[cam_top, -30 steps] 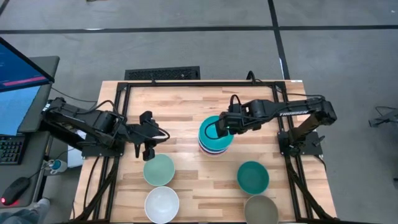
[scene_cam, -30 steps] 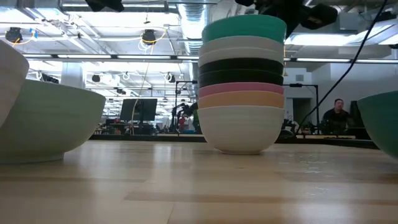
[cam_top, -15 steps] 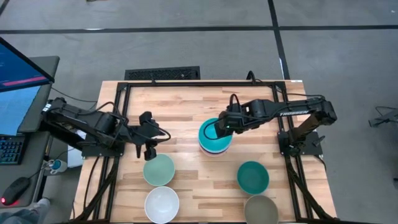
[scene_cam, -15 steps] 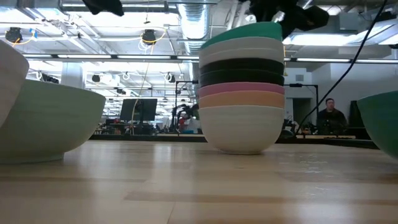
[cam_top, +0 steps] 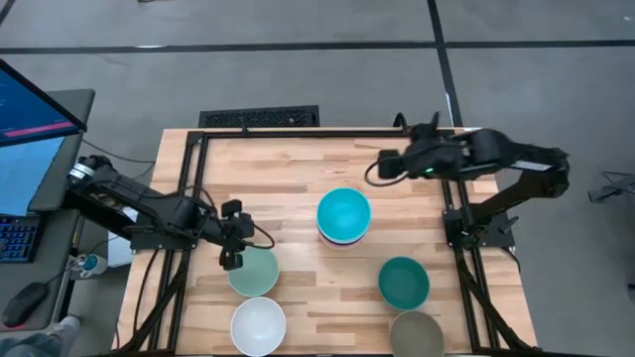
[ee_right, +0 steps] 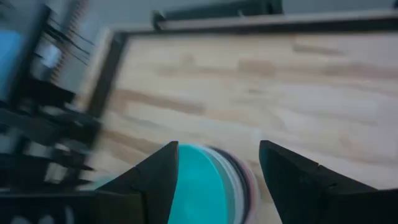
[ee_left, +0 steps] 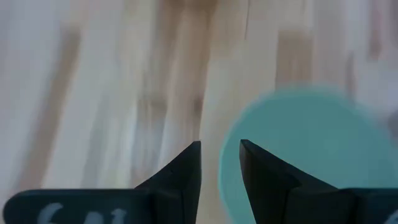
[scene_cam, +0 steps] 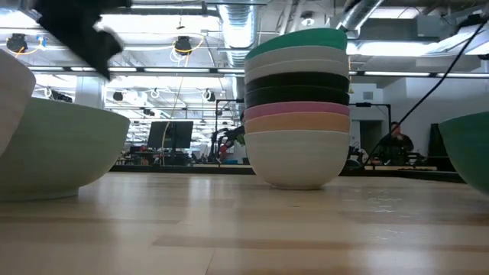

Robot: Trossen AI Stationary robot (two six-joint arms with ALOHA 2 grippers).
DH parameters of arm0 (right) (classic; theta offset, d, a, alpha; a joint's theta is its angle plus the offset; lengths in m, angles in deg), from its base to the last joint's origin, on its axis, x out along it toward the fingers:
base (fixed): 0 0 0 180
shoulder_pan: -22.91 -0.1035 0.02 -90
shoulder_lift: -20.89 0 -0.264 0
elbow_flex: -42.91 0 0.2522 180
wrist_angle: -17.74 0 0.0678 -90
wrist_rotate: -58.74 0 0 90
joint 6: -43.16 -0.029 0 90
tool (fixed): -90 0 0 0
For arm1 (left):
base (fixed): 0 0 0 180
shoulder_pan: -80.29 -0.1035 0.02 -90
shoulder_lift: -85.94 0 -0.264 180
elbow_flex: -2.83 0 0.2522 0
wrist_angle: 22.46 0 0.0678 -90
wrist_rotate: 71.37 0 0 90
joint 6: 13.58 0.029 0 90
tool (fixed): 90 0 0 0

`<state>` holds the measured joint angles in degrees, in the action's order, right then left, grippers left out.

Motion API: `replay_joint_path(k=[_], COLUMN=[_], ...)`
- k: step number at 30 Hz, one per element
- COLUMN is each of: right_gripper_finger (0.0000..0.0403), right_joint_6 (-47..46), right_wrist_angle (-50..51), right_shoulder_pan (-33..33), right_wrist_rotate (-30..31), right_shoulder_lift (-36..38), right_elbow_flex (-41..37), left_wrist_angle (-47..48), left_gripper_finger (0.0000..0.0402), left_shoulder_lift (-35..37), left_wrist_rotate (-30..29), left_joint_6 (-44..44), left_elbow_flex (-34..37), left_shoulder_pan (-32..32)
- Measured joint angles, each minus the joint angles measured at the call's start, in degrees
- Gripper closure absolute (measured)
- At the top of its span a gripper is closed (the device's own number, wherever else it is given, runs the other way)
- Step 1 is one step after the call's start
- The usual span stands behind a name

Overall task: Nest bowls inside each other
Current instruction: Stack the light green bowl on the light blue bowl

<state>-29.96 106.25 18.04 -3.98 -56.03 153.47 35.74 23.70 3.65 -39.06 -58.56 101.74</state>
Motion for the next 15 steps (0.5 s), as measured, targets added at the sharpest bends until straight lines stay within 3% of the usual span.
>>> replay_joint_path(k=[7,15], right_gripper_finger=[0.0133,0.0098], right_joint_6=[5.10,7.16], right_wrist_angle=[-0.69,1.70], right_shoulder_pan=[-2.20,-2.59], right_wrist_rotate=[3.18,3.00], right_shoulder_lift=[3.55,3.49], right_elbow_flex=[2.23,2.18], left_wrist_angle=[-1.06,-1.61], left_gripper_finger=[0.0285,0.0221], left_shoulder_lift=[-0.02,-0.13], left_wrist_rotate=[3.31,5.93], left_joint_6=[-1.22,-2.01], left_elbow_flex=[8.37,8.86], left_shoulder_pan=[0.00,-0.02])
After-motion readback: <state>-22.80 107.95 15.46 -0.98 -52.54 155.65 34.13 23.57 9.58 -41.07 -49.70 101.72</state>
